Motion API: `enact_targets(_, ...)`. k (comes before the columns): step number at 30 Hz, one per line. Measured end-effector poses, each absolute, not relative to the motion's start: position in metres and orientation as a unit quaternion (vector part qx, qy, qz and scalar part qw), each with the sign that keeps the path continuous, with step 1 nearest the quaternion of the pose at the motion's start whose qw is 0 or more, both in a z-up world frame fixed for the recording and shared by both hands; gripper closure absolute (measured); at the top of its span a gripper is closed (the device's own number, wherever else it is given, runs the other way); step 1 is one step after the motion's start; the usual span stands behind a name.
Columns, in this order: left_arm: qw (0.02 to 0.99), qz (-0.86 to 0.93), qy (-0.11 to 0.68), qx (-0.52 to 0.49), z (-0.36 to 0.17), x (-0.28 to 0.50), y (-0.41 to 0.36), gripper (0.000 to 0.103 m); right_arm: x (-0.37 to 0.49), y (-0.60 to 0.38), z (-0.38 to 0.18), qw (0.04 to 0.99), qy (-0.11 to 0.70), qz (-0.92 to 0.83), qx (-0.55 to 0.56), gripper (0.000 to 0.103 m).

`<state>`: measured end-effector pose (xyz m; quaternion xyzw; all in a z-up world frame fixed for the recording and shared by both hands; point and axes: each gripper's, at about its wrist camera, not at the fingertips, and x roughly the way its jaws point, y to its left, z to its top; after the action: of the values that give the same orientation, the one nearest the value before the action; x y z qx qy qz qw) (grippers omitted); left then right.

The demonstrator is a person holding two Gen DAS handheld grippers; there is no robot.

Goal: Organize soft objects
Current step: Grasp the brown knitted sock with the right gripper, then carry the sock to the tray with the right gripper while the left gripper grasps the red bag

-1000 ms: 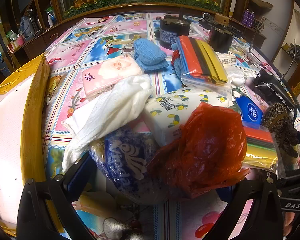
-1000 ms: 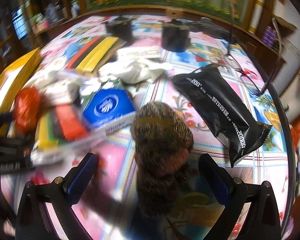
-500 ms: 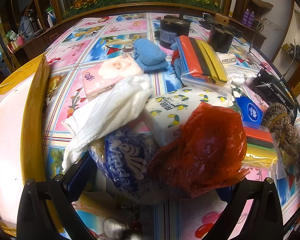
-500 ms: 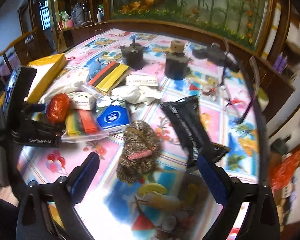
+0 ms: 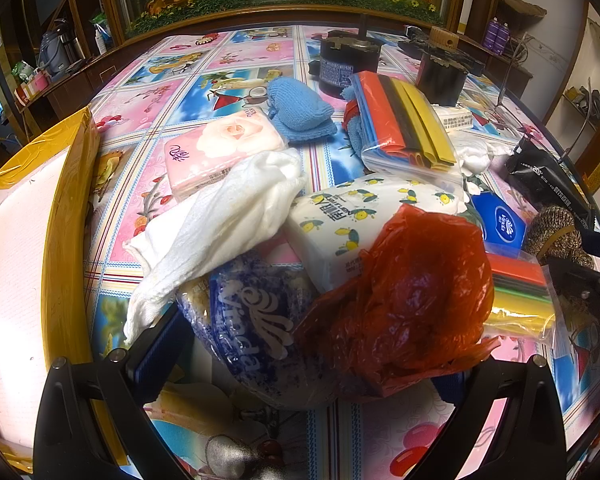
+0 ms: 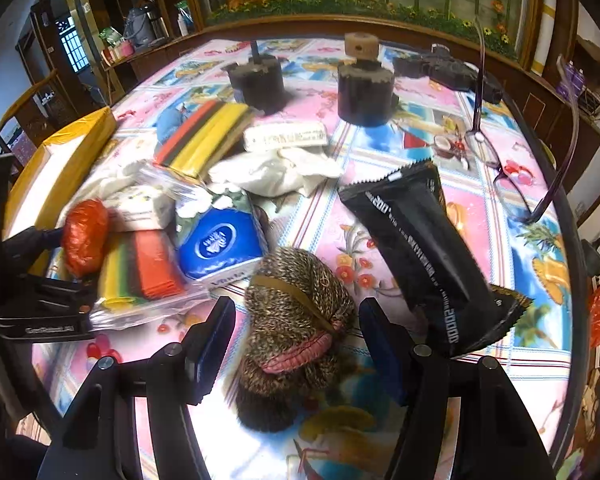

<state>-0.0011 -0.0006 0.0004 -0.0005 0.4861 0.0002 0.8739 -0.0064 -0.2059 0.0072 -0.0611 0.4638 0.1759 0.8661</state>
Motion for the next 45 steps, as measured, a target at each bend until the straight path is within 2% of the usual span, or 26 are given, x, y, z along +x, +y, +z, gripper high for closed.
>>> enact_targets(3, 0.874, 0.0, 0.486, -0.001, 0.0, -0.001, -0.001, 0.0, -0.006, -0.208, 0.001, 0.869, 0.46, 0.175, -0.053, 0.049)
enact_targets(5, 0.874, 0.0, 0.486, 0.0, 0.0, -0.001, -0.001, 0.0, -0.007, -0.21, 0.001, 0.871, 0.456, 0.177, -0.047, 0.049)
enact_targets(20, 0.874, -0.002, 0.486, 0.001, 0.0, -0.001, 0.0, 0.0, -0.031, -0.233, 0.009, 0.891, 0.396, 0.213, 0.056, 0.049)
enact_targets(27, 0.861, -0.048, 0.506, 0.02, 0.005, -0.026, 0.001, 0.0, -0.034, -0.234, 0.012, 0.89, 0.374, 0.25, 0.074, 0.049)
enact_targets(32, 0.873, -0.106, 0.476, 0.014, 0.022, -0.066, 0.009, 0.0, -0.035, -0.235, 0.011, 0.889, 0.369, 0.259, 0.081, 0.049)
enact_targets(37, 0.889, -0.117, 0.442, -0.002, 0.039, -0.072, 0.021, 0.0, -0.036, -0.236, 0.013, 0.891, 0.361, 0.262, 0.083, 0.049)
enact_targets(39, 0.887, -0.131, 0.442, -0.004, 0.042, -0.07, 0.02, 0.003, -0.036, -0.237, 0.012, 0.89, 0.362, 0.262, 0.087, 0.049)
enact_targets(40, 0.886, -0.143, 0.441, -0.004, 0.043, -0.071, 0.016, 0.009, -0.036, -0.237, 0.012, 0.89, 0.362, 0.262, 0.088, 0.049)
enact_targets(45, 0.879, -0.173, 0.443, 0.017, 0.043, -0.073, -0.007, 0.01, -0.037, -0.238, 0.012, 0.89, 0.362, 0.263, 0.089, 0.049)
